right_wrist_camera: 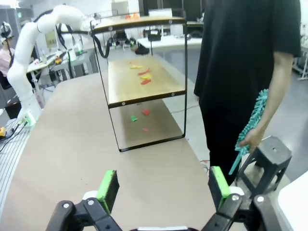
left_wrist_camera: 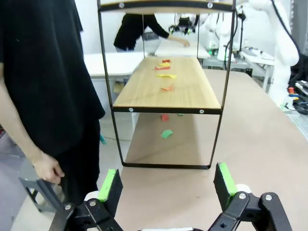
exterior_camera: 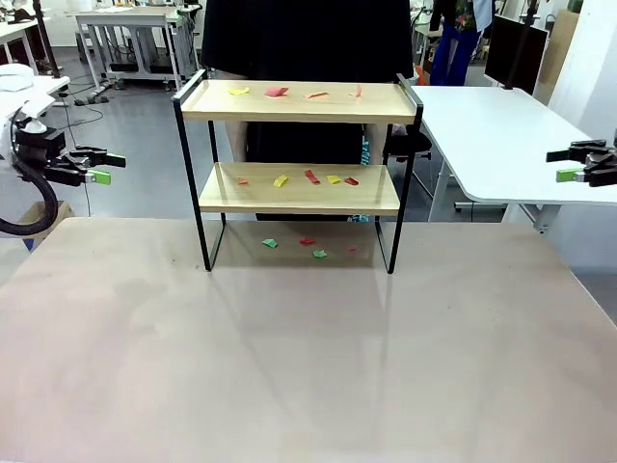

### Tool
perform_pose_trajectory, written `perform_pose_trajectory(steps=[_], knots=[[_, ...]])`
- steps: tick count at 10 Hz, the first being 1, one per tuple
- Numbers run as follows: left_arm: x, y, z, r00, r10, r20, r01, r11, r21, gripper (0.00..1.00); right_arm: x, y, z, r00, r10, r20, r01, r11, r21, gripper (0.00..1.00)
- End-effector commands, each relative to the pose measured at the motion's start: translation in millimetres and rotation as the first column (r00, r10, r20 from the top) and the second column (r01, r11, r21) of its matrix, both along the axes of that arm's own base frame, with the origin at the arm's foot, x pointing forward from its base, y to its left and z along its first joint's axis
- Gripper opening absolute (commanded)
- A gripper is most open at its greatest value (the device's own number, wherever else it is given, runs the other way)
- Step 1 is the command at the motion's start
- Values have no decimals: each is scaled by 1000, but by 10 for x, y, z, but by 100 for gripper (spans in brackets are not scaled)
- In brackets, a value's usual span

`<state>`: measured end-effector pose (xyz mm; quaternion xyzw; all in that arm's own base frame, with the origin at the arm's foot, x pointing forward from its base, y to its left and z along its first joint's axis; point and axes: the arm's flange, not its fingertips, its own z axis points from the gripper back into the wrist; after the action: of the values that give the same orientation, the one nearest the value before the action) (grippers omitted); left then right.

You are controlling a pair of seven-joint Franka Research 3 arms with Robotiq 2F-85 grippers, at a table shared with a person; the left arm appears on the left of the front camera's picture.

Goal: Clean the shelf.
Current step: Pick up the Duster handed by the human.

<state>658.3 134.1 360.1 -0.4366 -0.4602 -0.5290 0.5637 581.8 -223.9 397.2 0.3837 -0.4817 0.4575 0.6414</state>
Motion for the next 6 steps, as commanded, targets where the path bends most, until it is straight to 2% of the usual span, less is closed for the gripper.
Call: perform_pose_trajectory(steps=[1,6], knots=[[-9,70,-68,994,38,102,-28,995,-99,100,75,-42,-32,997,-8,70,4,998,59,100],[-115,240,-254,986,120,118,-98,980,-172,100,100,-106,-135,992,-53,119,37,990,134,100]])
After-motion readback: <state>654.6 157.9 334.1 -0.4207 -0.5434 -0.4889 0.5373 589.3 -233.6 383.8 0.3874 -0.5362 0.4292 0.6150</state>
